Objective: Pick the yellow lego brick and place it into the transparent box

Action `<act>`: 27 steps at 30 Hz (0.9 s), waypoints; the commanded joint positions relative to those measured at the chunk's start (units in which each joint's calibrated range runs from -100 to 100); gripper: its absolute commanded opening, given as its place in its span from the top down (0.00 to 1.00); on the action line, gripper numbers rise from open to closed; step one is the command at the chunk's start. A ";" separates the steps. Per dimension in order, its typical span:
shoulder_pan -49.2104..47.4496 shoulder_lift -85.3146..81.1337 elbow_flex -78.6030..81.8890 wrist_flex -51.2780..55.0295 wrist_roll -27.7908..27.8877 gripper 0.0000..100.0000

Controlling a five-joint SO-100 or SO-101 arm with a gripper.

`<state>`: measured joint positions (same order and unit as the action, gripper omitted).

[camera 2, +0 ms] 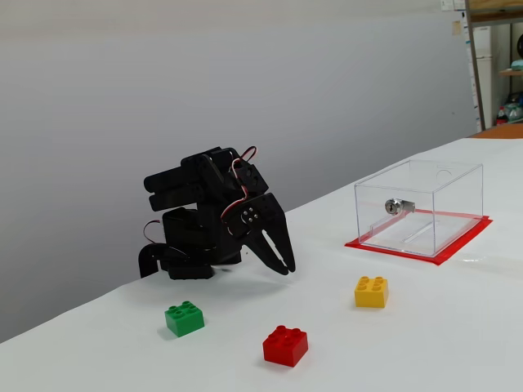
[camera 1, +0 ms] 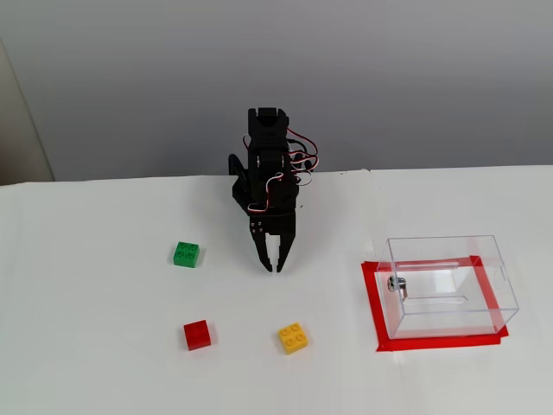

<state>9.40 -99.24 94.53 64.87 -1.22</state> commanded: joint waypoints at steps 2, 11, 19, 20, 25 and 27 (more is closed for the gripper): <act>-0.79 -0.51 -2.03 0.32 0.13 0.96; -0.86 -0.25 -11.89 4.24 -0.24 0.96; -3.01 18.67 -25.54 3.45 -0.40 0.96; -3.08 21.13 -27.71 3.54 -0.40 0.96; -3.01 29.87 -39.37 3.63 0.07 0.96; -2.64 31.99 -43.17 3.54 0.13 0.95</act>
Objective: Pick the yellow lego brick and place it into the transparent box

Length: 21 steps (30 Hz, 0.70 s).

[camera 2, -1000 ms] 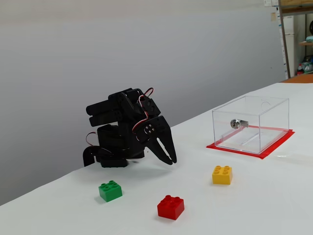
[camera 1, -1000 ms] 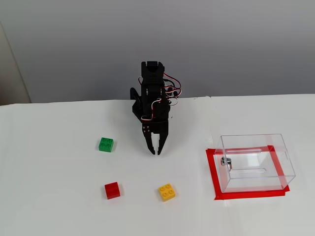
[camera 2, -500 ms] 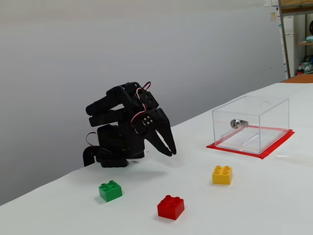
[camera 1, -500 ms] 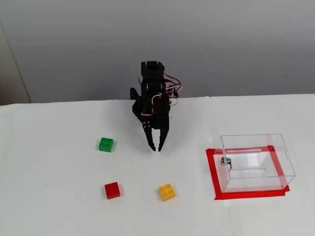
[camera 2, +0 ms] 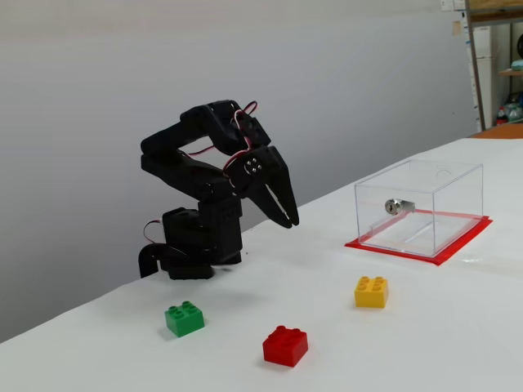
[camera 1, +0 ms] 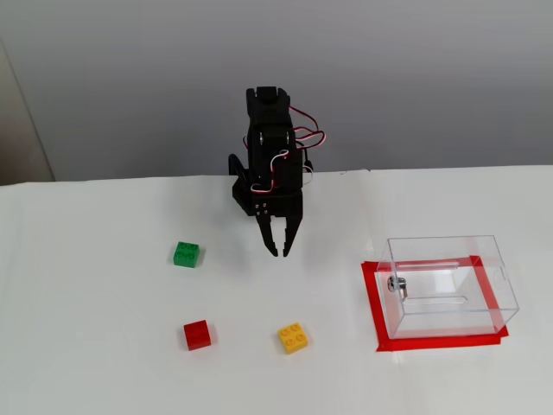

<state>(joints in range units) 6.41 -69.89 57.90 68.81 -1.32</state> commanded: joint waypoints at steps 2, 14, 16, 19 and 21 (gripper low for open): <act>0.50 4.34 -9.53 -0.40 0.22 0.95; 0.65 16.05 -23.72 -0.40 0.28 0.95; 0.65 19.02 -26.07 -0.31 0.28 0.95; 0.65 23.52 -28.79 -0.23 0.28 0.90; 0.72 26.49 -30.41 -0.31 0.33 0.84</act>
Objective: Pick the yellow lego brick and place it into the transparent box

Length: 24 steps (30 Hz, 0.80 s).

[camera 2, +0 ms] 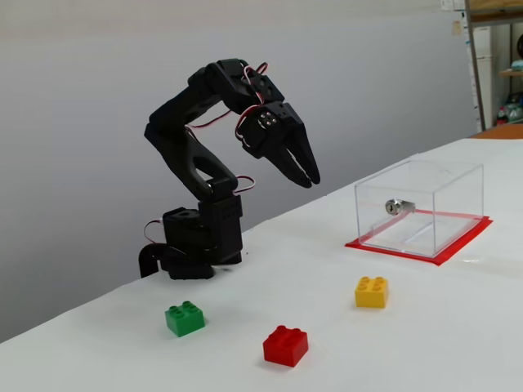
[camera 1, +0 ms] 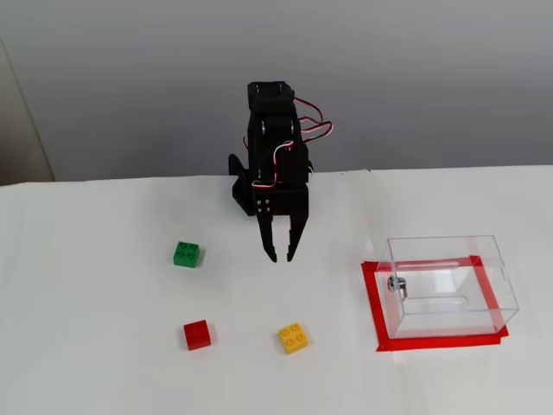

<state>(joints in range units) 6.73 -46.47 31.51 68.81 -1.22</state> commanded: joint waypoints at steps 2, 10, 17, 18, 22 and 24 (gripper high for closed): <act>1.44 5.78 -5.56 -0.40 0.23 0.79; 4.47 17.66 -11.71 -0.58 3.00 0.77; 5.06 25.55 -17.04 -2.23 7.59 0.77; 4.99 26.15 -17.13 -2.84 8.22 0.77; 5.06 28.18 -16.86 -4.58 9.26 0.77; 5.14 28.69 -16.77 -4.58 9.26 0.77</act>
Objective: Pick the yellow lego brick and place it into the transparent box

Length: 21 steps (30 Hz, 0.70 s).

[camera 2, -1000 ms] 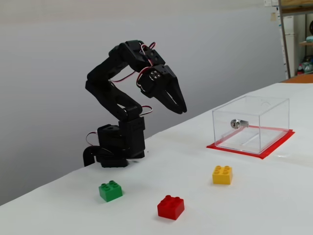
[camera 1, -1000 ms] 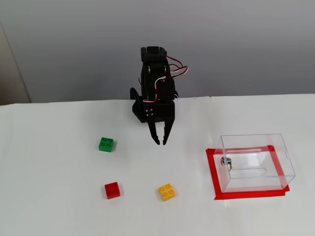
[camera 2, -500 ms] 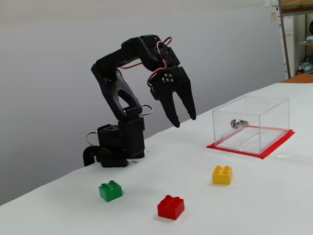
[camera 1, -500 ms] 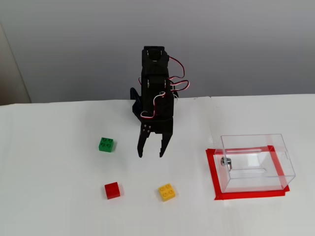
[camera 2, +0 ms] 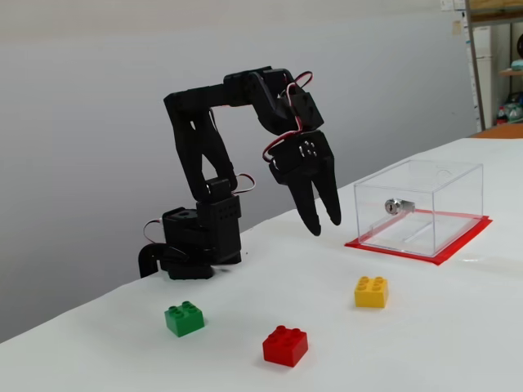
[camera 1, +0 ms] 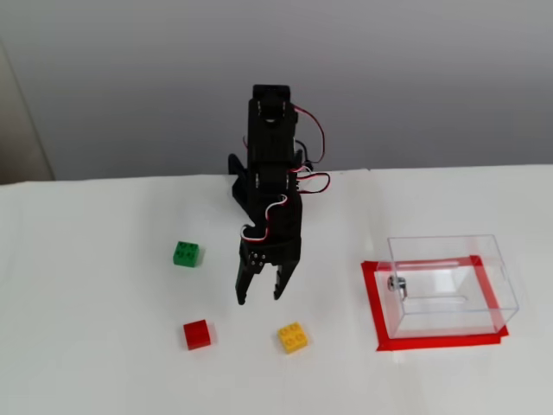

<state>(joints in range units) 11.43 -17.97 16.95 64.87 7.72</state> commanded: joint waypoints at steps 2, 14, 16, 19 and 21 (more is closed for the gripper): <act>0.51 0.87 -2.03 -0.64 0.32 0.76; -0.82 8.08 -1.94 -5.08 0.37 0.60; -0.97 9.61 -1.94 -6.21 0.37 0.60; -1.71 12.16 -2.12 -6.64 0.37 0.60; -2.15 13.94 -2.48 -6.64 0.37 0.60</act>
<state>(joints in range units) 10.04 -4.86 16.95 58.78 7.82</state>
